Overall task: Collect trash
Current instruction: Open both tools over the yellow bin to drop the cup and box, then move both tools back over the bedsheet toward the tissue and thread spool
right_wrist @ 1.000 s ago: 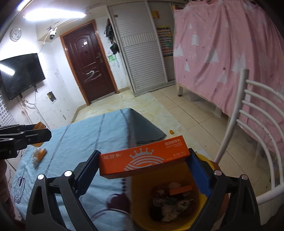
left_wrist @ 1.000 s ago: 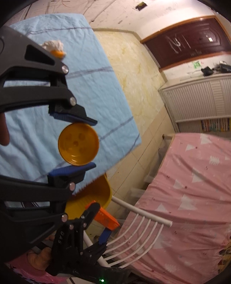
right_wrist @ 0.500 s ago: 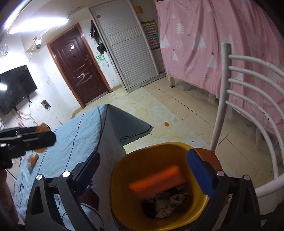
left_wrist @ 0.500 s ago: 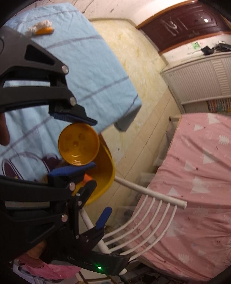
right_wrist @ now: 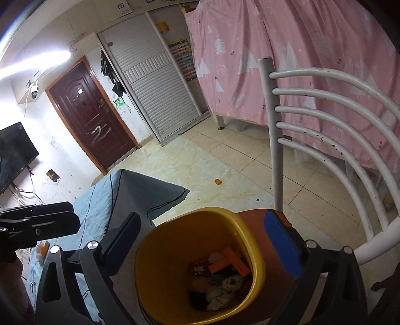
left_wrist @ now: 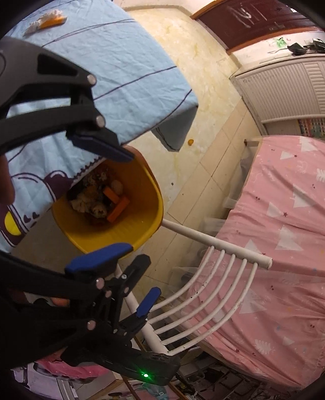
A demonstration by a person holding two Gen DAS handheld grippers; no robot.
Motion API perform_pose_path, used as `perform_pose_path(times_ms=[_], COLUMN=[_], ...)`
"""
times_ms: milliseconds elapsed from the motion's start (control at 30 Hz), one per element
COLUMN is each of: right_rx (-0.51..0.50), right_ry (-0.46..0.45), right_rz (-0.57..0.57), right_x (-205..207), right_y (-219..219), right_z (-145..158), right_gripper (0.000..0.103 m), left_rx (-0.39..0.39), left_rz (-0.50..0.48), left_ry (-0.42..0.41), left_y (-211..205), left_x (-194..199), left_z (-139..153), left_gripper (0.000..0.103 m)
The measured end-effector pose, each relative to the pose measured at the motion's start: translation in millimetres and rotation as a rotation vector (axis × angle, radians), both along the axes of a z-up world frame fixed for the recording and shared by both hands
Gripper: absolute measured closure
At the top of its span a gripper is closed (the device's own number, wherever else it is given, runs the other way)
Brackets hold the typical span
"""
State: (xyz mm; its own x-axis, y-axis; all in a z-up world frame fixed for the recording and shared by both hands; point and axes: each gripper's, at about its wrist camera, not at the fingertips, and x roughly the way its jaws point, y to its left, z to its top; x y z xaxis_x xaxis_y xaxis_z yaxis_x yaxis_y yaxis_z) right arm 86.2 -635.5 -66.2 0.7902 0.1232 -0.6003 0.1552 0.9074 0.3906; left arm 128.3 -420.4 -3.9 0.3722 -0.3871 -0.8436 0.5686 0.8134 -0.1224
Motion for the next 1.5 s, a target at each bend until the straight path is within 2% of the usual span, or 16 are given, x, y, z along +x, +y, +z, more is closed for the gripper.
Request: perform_pose_path(times_ms=[300, 600, 867, 1033, 1200, 1367, 1500], right_rx=[-0.037, -0.07, -0.086, -0.103, -0.12, -0.14, -0.152], right_ry=[-0.009, -0.02, -0.023, -0.018, -0.018, -0.02, -0.017], right_rz=[0.064, 0.156, 0.253, 0.323, 0.375, 0.424, 0.459], right_x=[5.2, 18.9, 34.6, 43.6, 48.8, 48.8, 50.9], right_y=[33.6, 85.2, 138.0, 175.2, 209.1, 237.9, 260.0], right_z=[13.6, 29.4, 38.5, 42.5, 46.7, 49.7, 52.0], right_gripper=[0.011, 0.011, 0.011, 0.011, 0.011, 0.011, 0.011], left_rx=[-0.025, -0.048, -0.073, -0.051, -0.05, -0.036, -0.015], left_rz=[0.031, 0.097, 0.204, 0.293, 0.377, 0.416, 0.469], left_ry=[-0.011, -0.037, -0.045, -0.077, -0.068, -0.08, -0.058], left_y=[30.1, 79.8, 140.4, 184.7, 230.2, 266.7, 295.9], left_x=[0.5, -0.6, 6.2, 7.0, 10.4, 6.6, 5.5], left_z=[11.6, 24.7, 31.5, 30.3, 28.2, 26.0, 18.8], left_gripper=[0.039, 0.039, 0.039, 0.039, 0.039, 0.039, 0.038])
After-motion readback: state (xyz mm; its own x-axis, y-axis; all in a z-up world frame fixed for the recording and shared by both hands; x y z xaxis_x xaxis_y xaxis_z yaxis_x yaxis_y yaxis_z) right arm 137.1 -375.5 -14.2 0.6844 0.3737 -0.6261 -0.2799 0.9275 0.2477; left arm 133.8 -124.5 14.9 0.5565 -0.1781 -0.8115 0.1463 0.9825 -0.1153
